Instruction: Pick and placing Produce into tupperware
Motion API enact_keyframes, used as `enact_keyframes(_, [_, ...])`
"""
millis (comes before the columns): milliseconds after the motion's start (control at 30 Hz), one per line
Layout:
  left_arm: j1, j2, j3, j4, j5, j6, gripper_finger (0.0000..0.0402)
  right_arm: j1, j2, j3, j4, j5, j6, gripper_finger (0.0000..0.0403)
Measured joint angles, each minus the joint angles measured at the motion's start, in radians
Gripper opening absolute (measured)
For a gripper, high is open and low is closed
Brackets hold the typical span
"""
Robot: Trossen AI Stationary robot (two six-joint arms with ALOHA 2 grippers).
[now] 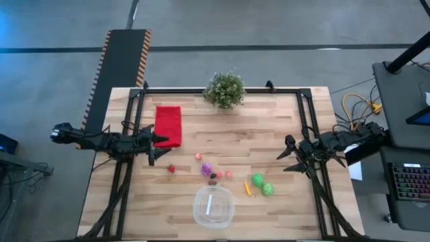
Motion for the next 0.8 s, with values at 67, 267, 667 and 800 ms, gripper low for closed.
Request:
enact_keyframes(67, [0.000, 0.000, 0.000, 0.000, 0.000, 0.000, 0.0280, 0.000, 0.000, 0.000, 0.000, 0.000, 0.000, 0.0249])
enact_keyframes(267, [0.000, 0.000, 0.000, 0.000, 0.000, 0.000, 0.0280, 0.000, 0.000, 0.000, 0.002, 0.003, -0.166, 0.0249])
enact_keyframes(667, [0.000, 0.000, 0.000, 0.000, 0.000, 0.000, 0.0280, 0.000, 0.000, 0.000, 0.029, 0.105, -0.018, 0.0249])
enact_keyframes(800, [0.000, 0.000, 0.000, 0.000, 0.000, 0.000, 0.0280, 0.000, 0.000, 0.000, 0.183, 0.129, 0.162, 0.0249])
